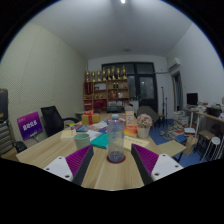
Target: Pour water
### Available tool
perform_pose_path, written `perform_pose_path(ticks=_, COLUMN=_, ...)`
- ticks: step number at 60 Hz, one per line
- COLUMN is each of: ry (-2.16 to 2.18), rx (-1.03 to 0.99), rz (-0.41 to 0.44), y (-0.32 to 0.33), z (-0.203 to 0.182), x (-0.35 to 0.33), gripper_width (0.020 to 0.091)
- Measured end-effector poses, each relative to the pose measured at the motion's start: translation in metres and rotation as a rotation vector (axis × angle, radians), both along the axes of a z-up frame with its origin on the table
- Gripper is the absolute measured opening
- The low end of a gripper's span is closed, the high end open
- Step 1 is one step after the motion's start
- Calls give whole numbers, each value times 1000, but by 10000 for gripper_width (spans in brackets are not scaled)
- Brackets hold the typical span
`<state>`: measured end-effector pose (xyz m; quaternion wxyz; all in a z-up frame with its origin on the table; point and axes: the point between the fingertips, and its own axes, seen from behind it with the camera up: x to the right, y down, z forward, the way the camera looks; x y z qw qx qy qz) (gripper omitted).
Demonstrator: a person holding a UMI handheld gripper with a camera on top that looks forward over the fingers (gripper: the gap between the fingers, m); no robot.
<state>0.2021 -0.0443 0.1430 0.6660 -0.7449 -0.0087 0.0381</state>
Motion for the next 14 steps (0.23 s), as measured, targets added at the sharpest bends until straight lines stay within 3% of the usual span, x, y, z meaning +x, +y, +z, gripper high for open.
perform_pose_path(ticks=14, ry=-22, rx=37, rz=-32, y=-66, z=15, x=2, gripper_width=838)
